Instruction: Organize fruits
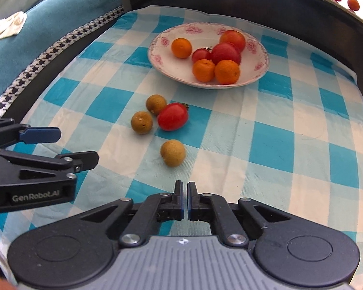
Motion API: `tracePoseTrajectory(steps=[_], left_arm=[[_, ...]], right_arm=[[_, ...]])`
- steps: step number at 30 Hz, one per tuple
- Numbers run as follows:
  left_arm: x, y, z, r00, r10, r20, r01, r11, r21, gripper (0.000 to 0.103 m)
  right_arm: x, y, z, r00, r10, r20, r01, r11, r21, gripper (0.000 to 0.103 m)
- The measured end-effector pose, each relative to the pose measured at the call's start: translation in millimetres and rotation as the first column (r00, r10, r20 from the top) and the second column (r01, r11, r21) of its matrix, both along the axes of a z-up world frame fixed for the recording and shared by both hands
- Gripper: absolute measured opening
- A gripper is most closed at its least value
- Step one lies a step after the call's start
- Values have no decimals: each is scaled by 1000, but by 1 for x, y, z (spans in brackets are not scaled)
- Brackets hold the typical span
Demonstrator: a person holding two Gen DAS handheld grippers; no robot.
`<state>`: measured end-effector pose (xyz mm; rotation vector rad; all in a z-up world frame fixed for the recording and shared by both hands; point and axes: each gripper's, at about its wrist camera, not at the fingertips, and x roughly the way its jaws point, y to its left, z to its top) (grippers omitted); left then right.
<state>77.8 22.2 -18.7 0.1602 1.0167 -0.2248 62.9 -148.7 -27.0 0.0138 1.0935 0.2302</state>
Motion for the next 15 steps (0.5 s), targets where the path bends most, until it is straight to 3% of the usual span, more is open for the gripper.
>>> tracePoseTrajectory(steps=[5, 8, 15], left_arm=[[2, -1, 5, 1000, 3, 6, -3, 1000, -24, 73], [3, 0, 8, 1000, 9, 10, -8, 999, -35, 74], [8, 9, 6, 999, 43, -1, -43, 998, -46, 75]], right_arm=[[2, -13, 6, 1000, -23, 18, 22, 997, 70, 9], [9, -9, 10, 1000, -3, 29, 0, 995, 101, 17], [29, 8, 0, 997, 61, 37, -64, 994, 93, 24]])
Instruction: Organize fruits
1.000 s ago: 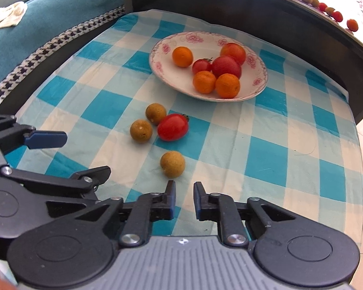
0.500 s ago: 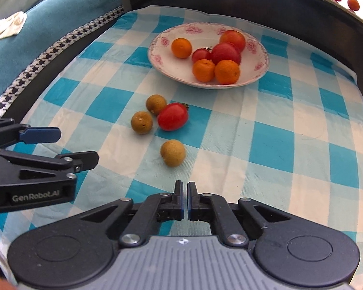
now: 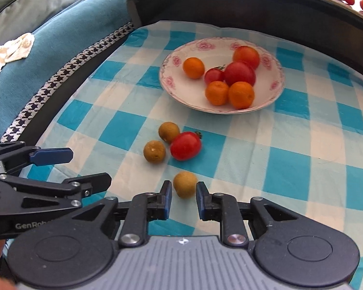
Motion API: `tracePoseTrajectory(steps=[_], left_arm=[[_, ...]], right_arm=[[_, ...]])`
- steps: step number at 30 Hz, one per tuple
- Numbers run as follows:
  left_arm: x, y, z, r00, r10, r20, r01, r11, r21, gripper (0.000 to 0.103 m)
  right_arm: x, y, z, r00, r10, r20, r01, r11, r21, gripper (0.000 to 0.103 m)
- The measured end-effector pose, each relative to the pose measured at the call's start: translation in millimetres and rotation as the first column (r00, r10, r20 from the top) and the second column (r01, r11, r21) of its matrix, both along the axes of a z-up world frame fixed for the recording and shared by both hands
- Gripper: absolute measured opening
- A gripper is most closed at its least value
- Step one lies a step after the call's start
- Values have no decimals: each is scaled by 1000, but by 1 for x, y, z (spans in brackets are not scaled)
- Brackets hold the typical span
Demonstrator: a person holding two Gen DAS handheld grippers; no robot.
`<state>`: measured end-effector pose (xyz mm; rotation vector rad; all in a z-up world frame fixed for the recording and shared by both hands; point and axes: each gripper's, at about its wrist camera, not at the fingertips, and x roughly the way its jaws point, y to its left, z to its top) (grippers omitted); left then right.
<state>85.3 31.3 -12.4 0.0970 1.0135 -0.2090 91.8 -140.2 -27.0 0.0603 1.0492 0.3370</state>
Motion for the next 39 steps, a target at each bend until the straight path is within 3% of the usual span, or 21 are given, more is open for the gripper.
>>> tracePoseTrajectory(steps=[6, 14, 17, 22, 28, 34, 39], left_arm=[[4, -2, -5, 1000, -5, -12, 5, 1000, -1, 75], [20, -29, -7, 998, -54, 29, 54, 998, -24, 72], [23, -44, -8, 995, -78, 55, 78, 997, 9, 67], [28, -61, -19, 994, -108, 33, 107, 994, 32, 54], [31, -69, -27, 992, -123, 19, 122, 991, 47, 42], [29, -71, -27, 992, -128, 15, 127, 991, 52, 41], [28, -62, -25, 992, -124, 1, 124, 992, 31, 32]], right_arm=[[5, 5, -4, 1000, 3, 16, -2, 1000, -5, 25], [-8, -24, 9, 998, -52, 30, 53, 998, -27, 25], [-14, -33, 12, 997, -53, 47, 58, 992, -108, 25], [-20, -46, 14, 997, -56, 54, 64, 983, -171, 25], [-27, -52, 15, 996, -53, 75, 67, 977, -203, 25], [-29, -52, 11, 994, -50, 96, 75, 961, -268, 25], [-29, -51, 14, 994, -53, 91, 74, 967, -243, 25]])
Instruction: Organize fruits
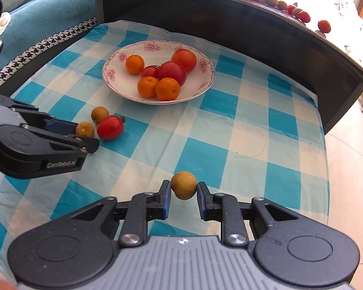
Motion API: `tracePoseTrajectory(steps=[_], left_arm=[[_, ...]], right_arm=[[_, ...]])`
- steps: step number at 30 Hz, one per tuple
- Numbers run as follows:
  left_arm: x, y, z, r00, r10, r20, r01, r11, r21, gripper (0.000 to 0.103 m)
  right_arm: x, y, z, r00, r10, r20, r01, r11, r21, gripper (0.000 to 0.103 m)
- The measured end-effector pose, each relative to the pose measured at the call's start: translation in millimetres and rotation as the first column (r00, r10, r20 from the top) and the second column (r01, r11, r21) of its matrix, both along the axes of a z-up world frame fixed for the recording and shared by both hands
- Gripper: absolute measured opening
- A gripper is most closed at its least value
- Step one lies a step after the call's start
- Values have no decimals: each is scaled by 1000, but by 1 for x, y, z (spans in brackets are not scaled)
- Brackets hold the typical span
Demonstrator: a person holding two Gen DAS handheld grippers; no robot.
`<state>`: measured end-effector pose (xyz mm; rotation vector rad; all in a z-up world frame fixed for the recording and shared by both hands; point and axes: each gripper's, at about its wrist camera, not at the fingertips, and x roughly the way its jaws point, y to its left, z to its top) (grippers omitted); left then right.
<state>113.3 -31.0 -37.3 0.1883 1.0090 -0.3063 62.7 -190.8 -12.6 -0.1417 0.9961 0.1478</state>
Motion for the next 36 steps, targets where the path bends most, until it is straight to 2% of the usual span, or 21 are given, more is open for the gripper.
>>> tracePoseTrajectory(steps=[7, 13, 21, 36], left_arm=[[0, 16, 4, 999, 33, -25, -34, 997, -65, 32], [-5, 20, 8, 999, 32, -20, -34, 997, -70, 32], [-15, 10, 3, 1000, -22, -21, 22, 999, -29, 32], [-19, 2, 13, 999, -48, 2, 48, 998, -39, 32]], right_arm=[[3, -4, 5, 999, -29, -20, 30, 996, 80, 25], [4, -3, 6, 1000, -21, -22, 23, 994, 108, 25], [2, 2, 5, 1000, -5, -10, 6, 997, 83, 25], [3, 9, 5, 1000, 6, 12, -6, 999, 44, 25]])
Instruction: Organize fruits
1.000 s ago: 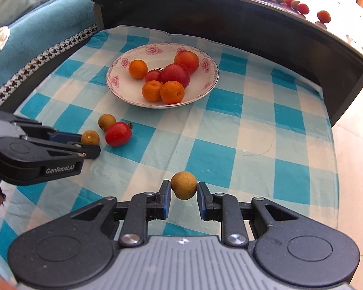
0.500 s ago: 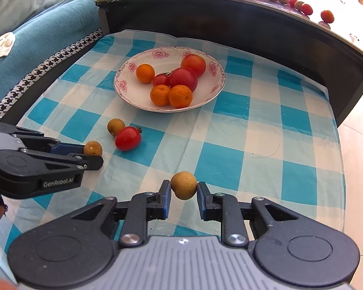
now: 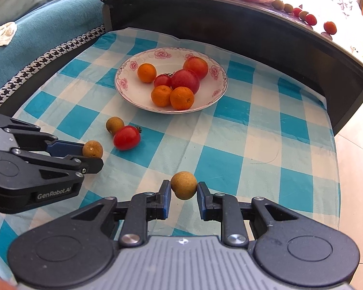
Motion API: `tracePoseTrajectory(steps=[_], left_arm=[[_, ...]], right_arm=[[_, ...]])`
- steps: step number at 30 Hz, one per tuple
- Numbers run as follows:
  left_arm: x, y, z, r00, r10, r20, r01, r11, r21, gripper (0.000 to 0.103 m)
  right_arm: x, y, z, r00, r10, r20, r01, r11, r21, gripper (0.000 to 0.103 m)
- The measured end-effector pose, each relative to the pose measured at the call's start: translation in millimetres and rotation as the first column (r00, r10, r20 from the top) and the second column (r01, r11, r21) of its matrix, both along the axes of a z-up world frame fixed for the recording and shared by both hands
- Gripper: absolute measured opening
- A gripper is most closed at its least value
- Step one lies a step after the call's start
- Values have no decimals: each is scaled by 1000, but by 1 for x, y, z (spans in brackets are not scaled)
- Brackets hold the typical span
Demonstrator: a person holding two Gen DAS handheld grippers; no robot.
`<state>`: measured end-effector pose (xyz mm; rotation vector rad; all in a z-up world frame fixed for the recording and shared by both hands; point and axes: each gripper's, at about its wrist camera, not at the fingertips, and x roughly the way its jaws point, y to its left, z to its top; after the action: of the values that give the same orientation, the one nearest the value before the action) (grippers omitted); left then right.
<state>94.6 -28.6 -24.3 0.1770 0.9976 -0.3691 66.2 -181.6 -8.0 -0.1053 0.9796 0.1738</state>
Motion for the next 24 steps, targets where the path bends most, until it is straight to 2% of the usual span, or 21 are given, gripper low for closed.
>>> tracePoseTrajectory(steps=[24], left_arm=[[18, -10, 25, 998, 12, 68, -8, 999, -45, 32]], right_arm=[[16, 6, 17, 998, -14, 55, 13, 1000, 20, 25]])
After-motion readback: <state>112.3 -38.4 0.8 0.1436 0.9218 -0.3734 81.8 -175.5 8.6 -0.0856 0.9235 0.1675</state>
